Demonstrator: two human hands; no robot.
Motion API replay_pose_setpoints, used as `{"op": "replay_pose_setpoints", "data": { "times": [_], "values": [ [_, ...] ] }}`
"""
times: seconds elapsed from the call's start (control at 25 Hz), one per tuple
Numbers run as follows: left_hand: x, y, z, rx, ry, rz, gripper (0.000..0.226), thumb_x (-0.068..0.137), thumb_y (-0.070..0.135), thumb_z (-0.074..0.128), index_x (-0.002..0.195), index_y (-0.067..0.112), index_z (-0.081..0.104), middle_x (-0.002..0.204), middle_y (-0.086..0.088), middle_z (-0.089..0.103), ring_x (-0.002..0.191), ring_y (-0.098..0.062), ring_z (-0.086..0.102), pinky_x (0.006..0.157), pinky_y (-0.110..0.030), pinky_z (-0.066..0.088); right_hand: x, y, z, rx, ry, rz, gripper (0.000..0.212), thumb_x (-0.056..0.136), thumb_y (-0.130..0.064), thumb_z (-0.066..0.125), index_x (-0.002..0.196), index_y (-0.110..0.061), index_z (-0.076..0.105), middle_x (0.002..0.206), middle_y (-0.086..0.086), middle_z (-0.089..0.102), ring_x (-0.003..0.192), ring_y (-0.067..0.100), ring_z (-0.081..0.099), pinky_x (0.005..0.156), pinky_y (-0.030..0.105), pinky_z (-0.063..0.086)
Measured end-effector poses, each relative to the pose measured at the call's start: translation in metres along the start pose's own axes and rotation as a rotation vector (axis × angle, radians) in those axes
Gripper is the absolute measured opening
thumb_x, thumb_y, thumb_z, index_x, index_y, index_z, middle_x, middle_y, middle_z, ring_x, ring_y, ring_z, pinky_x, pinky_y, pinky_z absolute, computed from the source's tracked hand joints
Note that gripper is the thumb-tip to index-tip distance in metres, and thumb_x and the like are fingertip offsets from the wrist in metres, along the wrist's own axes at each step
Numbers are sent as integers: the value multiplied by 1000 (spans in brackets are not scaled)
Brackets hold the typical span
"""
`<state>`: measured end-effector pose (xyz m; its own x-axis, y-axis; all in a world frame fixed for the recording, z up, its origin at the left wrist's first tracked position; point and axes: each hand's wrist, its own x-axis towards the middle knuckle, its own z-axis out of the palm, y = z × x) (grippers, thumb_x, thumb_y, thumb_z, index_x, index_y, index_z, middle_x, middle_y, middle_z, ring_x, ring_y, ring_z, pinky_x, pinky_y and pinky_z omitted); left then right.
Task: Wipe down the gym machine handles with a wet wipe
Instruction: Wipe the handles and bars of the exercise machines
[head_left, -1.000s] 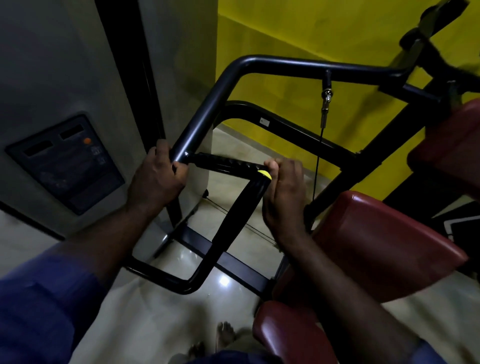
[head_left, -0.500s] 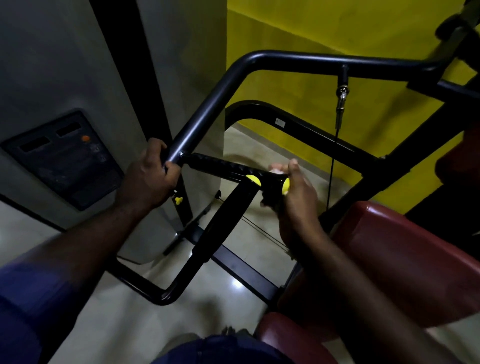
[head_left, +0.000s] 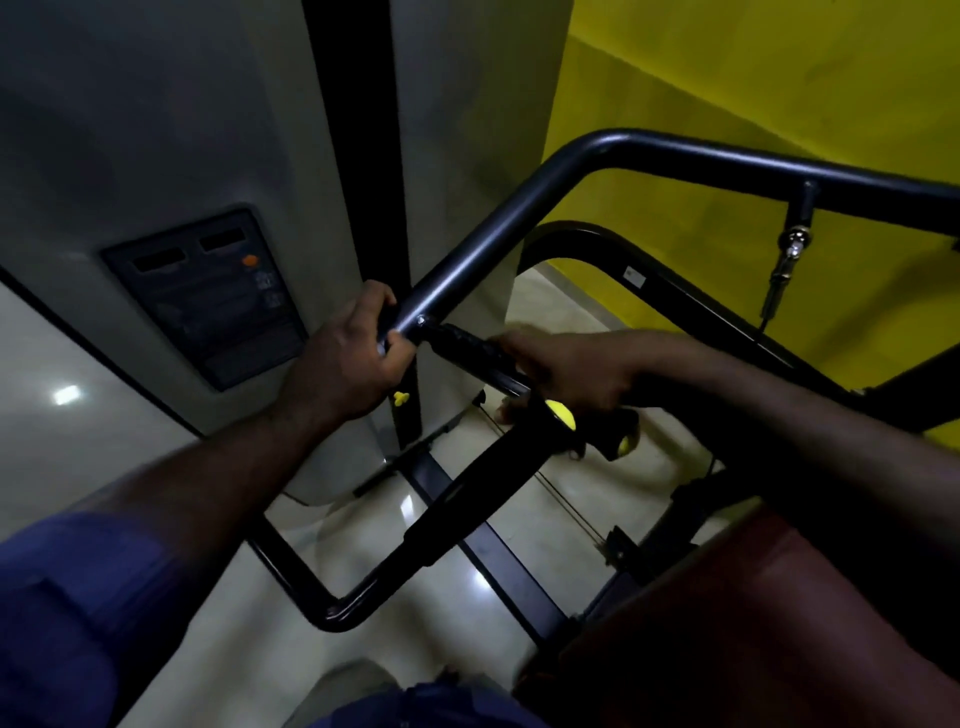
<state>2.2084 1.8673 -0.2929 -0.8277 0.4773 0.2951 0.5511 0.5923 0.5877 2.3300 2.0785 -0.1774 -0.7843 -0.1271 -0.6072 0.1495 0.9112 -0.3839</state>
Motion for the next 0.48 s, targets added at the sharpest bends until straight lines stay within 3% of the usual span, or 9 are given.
{"op": "replay_pose_setpoints", "data": {
  "times": [0.04,0.12,0.24,0.32,0.4,0.44,0.48],
  "values": [
    [-1,0,0,1,-9,-2,26,95,19,56,119,19,48,91,-6,57,70,-25,56,60,-35,47,22,-3,-2,-60,46,3,46,90,-26,77,127,-5,62,96,11,74,81,25,72,68,41,58],
    [0,-2,-2,-10,-18,8,22,97,20,52,118,20,48,94,-7,58,72,-26,56,62,-39,50,60,-12,-4,44,-12,44,29,90,-25,76,96,4,74,80,14,69,65,25,66,64,38,56],
    [-1,-5,-4,-81,-13,18,21,96,22,45,116,18,51,97,-8,60,80,-26,56,71,-44,49,92,-28,-10,389,-126,92,24,104,-18,52,96,-1,68,71,9,60,53,16,55,56,30,50],
    [-1,-5,-5,-116,-14,10,26,95,23,41,117,17,53,98,-8,61,83,-26,57,73,-44,49,90,-32,-7,339,-48,10,23,106,-21,54,108,-2,65,76,10,62,55,17,61,50,28,52],
    [0,-6,-4,-129,-7,-1,27,95,24,40,118,18,53,97,-9,62,81,-28,58,73,-45,50,66,-21,-2,-41,65,-71,42,107,-24,53,144,-5,49,106,14,67,87,26,70,71,32,56],
    [0,-7,-4,-118,-6,-7,27,96,25,40,118,19,52,97,-9,62,80,-28,59,72,-46,51,51,-10,2,-192,86,-133,55,108,-21,50,158,-12,30,130,11,61,111,24,65,88,28,52],
    [-1,-7,-4,-107,-11,-11,26,96,25,40,118,20,52,96,-9,62,80,-28,59,71,-47,51,31,6,5,-228,46,-231,68,107,-13,48,165,-19,12,156,6,41,137,17,47,105,19,39]
  ]
}}
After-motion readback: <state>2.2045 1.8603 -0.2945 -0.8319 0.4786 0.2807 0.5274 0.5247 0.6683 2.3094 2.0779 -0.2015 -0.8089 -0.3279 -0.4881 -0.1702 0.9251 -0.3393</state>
